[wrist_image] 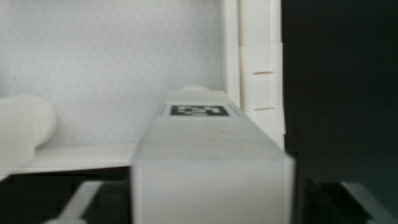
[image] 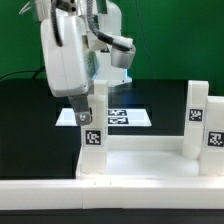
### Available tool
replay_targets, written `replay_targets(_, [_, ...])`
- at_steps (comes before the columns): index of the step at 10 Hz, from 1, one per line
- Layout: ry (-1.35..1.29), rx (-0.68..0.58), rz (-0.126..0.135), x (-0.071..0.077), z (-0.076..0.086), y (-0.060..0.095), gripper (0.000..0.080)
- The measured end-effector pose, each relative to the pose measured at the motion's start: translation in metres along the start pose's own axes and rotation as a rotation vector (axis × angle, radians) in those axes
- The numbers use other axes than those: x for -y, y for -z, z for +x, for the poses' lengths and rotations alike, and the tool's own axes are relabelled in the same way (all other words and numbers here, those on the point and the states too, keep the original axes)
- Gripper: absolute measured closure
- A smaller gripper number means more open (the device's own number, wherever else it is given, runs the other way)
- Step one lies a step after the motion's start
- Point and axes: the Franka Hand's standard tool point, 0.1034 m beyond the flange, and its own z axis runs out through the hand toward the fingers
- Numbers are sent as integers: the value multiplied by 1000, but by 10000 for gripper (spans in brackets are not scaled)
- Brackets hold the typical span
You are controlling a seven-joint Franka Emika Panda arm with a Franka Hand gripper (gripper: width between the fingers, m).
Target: Assemble desk
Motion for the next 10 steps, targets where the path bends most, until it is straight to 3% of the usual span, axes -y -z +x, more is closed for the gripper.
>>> replay_targets(1, [200,-5,-26,1,-7,1,243])
replay_targets(2, [343,3,-25,2,-14,0,169])
replay_targets(3, [453,7,-28,1,-17,-1,154])
replay_targets(7, [743,3,-34,0,-14,-1,151])
replay_targets(8, [1037,-26,-85,1,-12,-1,151])
replay_targets(9, [1279,-16,-93,6,-12,-3,151])
replay_targets(10, [1226,-15,-85,7,-11,-3,151])
